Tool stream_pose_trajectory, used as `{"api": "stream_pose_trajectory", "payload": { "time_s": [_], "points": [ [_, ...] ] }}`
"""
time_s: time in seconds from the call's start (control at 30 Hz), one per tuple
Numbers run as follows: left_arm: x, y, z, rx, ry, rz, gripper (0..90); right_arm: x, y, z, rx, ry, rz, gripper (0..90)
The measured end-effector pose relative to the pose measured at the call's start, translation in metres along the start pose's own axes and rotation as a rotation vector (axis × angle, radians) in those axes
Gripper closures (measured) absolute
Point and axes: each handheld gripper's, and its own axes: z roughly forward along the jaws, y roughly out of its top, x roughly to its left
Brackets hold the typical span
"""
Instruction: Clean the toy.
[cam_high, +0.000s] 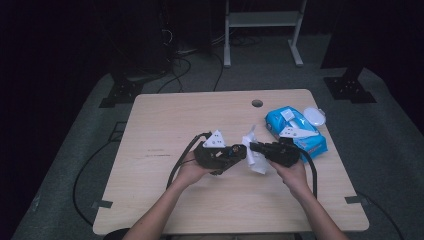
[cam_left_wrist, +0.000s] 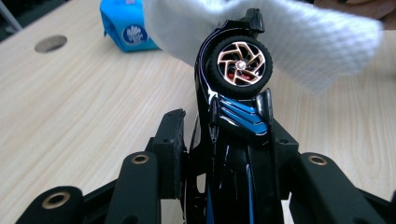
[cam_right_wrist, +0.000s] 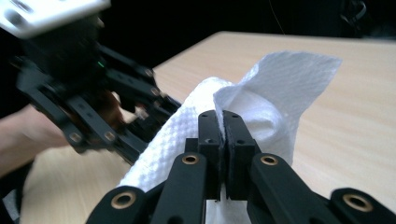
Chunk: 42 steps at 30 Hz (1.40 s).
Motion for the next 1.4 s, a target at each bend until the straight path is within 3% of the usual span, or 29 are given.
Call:
{"api": "stream_pose_trajectory", "payload": {
  "time_s": [0.1, 0.3, 0.5, 0.73, 0.83, 1.0, 1.1, 1.23, 1.3, 1.4],
  "points": [
    [0.002, -0.002, 0.002, 0.011, -0.006, -0.009, 57.8, -0.005, -0.006, 0.004, 0.051, -0.013, 0.014, 86.3],
    [0.009, 0.0, 0.012, 0.056, -0.021, -0.034, 57.8, -0.004, -0.005, 0.006, 0.051, -0.042, -0.007, 86.3],
    [0.025, 0.008, 0.027, 0.138, -0.031, -0.012, 57.9, -0.009, -0.004, 0.003, 0.054, -0.077, -0.009, 86.2],
    [0.044, 0.004, 0.038, 0.15, -0.072, -0.059, 57.8, -0.011, -0.005, 0.0, 0.055, -0.088, -0.01, 86.2],
    [0.05, -0.001, 0.039, 0.161, -0.084, -0.059, 57.8, -0.012, -0.005, -0.001, 0.056, -0.089, -0.015, 86.2],
    [0.056, -0.002, 0.037, 0.212, -0.068, -0.041, 57.8, -0.013, -0.005, -0.003, 0.058, -0.094, -0.01, 86.2],
    [0.059, -0.005, 0.035, 0.222, -0.081, -0.06, 57.7, -0.013, -0.006, -0.003, 0.059, -0.094, -0.009, 86.2],
    [0.057, -0.005, 0.037, 0.267, -0.05, -0.063, 57.3, -0.014, -0.006, -0.002, 0.063, -0.096, -0.013, 86.0],
    [0.057, -0.005, 0.037, 0.279, -0.054, -0.076, 56.3, -0.014, -0.007, -0.003, 0.061, -0.096, -0.007, 86.0],
    [0.056, -0.004, 0.035, 0.259, -0.052, -0.083, 56.0, -0.015, -0.007, -0.004, 0.06, -0.096, -0.008, 86.0]
  ]
}}
